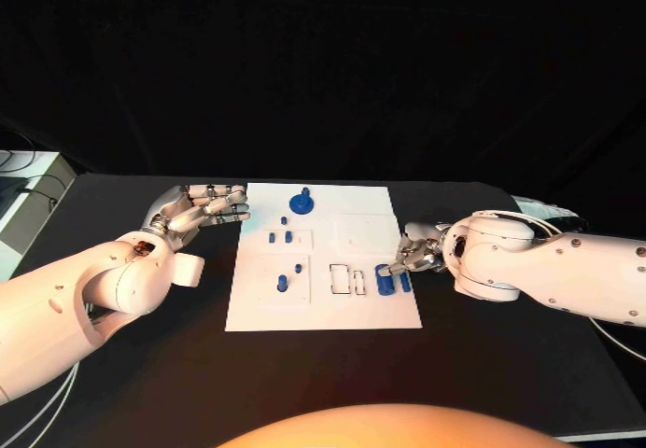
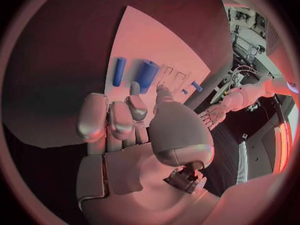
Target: Assemble the parts on the task board
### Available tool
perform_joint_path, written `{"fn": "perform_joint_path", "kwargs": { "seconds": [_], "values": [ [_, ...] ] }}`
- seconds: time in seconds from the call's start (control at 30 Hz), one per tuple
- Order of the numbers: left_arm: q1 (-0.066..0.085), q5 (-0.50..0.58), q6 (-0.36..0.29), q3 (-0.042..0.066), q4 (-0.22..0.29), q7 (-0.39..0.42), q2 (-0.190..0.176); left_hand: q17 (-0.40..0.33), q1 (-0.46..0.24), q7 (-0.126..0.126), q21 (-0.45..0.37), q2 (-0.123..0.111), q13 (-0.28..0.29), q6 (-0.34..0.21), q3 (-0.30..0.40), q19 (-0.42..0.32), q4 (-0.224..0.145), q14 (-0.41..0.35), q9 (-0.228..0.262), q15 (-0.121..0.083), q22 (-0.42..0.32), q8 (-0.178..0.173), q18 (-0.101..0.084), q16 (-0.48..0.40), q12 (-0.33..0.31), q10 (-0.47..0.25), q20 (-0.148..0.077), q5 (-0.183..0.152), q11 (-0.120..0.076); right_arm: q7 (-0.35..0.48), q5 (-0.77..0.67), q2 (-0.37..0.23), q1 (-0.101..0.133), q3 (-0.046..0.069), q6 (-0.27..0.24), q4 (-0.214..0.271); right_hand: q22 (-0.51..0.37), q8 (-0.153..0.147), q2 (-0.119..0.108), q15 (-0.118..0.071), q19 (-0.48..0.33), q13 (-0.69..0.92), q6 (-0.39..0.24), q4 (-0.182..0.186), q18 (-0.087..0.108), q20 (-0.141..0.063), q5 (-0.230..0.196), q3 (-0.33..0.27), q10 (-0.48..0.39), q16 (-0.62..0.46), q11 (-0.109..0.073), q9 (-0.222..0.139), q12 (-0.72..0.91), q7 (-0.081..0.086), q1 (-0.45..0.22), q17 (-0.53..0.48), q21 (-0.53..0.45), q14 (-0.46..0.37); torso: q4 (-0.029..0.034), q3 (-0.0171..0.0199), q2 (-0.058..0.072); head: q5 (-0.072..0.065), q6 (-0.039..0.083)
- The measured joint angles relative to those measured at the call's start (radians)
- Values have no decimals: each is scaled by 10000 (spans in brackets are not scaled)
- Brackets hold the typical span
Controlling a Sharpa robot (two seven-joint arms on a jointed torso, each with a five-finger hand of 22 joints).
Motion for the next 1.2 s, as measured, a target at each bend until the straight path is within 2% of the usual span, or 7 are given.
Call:
{"fn": "perform_joint_path", "kwargs": {
  "seconds": [0.17,0.4,0.63,0.83,1.0,1.13,1.2],
  "values": [
    [0,-9,13,0,0,-27,-2,0,0,73,0,0,0,-72,0,0,0,-60,0,-13,0,0,0,0,0,-129,0,0,52,-83,-193,185,-101,-14,90,-191,0,-66,-157,35,0,-1,0,21,0,0,-226,21,0,0,0,0,-50,0,-157,22,70,35,0,1,12,41,9],
    [-2,-17,28,0,4,-65,-4,-1,0,73,0,0,0,-72,0,0,0,-94,0,22,1,0,0,0,0,-129,0,0,52,-153,-259,497,-321,-30,116,-445,-1,-105,-251,38,-1,-2,0,336,0,2,-296,109,-1,0,1,0,-50,0,-250,58,70,32,1,9,22,97,0],
    [-7,-36,27,0,1,-112,-4,-2,0,129,0,0,0,-128,0,0,-1,-94,0,22,1,0,-1,0,0,-149,-1,0,72,-174,-244,696,-434,-34,111,-603,-2,-105,-271,40,-2,-3,0,336,0,3,-621,109,-1,0,1,27,-88,0,-230,74,70,30,5,9,23,161,-41],
    [-14,-49,26,0,-3,-151,0,-2,0,163,0,0,0,-162,0,0,-1,-94,0,21,1,0,0,0,0,-164,-1,0,88,-187,-217,823,-475,-19,93,-689,-3,-76,-292,40,-3,-4,7,147,1,4,-623,234,0,-21,3,75,-141,-6,-208,75,70,30,0,8,22,151,-57],
    [-17,-56,26,0,-4,-181,0,-2,0,163,0,0,0,-162,0,0,-1,-94,0,21,2,0,-1,0,0,-165,-1,0,88,-188,-177,854,-496,-5,23,-704,-3,-178,-86,42,-3,-5,30,-627,-2,4,410,397,14,-56,21,79,-204,-2,208,75,70,29,-11,8,21,166,-66],
    [-18,-60,26,0,-6,-199,0,-3,0,163,0,0,0,-162,0,0,-1,-94,0,21,2,0,0,0,0,-164,-1,0,88,-178,-100,815,-518,-11,-148,-658,-4,-241,-132,23,-4,-6,43,-477,-13,5,390,550,6,-56,20,12,-204,-4,380,75,154,50,-12,8,19,187,-75],
    [-19,-62,26,0,-7,-206,0,-3,0,163,0,0,0,-162,0,0,-1,-94,0,21,2,0,-1,0,0,-192,-1,0,60,-175,-12,767,-527,-17,-258,-609,-4,-250,-131,7,-4,-6,75,-196,-17,4,425,832,-38,-94,2,-61,-204,-37,380,74,213,67,-12,7,19,198,-81]
  ]
}}
